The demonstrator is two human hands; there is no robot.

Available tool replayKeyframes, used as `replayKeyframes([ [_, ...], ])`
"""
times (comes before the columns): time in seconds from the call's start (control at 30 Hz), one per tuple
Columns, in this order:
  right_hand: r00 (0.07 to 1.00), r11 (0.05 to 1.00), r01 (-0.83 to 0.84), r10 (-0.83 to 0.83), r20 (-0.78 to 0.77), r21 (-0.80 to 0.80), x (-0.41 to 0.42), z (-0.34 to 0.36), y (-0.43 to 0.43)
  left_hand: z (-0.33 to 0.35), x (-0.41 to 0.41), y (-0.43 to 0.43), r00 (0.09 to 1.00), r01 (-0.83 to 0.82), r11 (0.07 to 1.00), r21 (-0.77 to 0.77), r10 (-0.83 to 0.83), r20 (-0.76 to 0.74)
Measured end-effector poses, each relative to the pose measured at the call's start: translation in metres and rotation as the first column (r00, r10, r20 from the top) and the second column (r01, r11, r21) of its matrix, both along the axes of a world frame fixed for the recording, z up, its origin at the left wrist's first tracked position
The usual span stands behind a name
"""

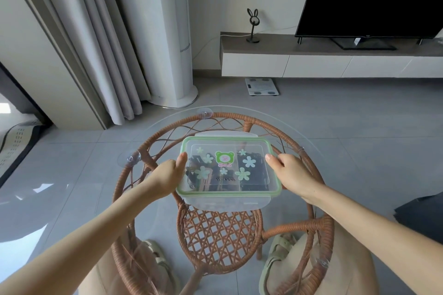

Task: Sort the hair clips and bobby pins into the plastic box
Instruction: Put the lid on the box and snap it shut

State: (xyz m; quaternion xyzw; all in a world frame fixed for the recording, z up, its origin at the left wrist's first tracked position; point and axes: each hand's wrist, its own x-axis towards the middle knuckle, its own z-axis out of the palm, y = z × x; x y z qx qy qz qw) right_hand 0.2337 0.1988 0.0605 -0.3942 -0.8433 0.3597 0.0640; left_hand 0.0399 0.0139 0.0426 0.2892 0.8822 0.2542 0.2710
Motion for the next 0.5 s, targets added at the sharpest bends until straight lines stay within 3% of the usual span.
replayKeyframes([
  [0.2,0.991,0.995,0.098,-0.099,-0.089,-0.016,0.003,-0.009,-0.008,0.002,0.003,-0.006,0.949,-0.025,0.995,0.096,-0.007,0.316],
  [0.3,0.986,0.992,0.125,-0.124,-0.11,0.006,0.004,-0.007,-0.015,0.004,0.003,-0.009,0.93,-0.006,0.995,0.097,-0.03,0.366],
  [0.37,0.984,0.989,0.147,-0.147,-0.101,-0.011,0.004,-0.005,-0.021,0.009,0.003,-0.01,0.947,0.023,0.998,0.057,-0.04,0.318],
  [0.5,0.987,0.986,0.159,-0.16,0.022,0.05,0.02,-0.009,-0.052,0.029,-0.002,0.006,0.999,0.038,0.99,-0.137,-0.041,-0.02],
])
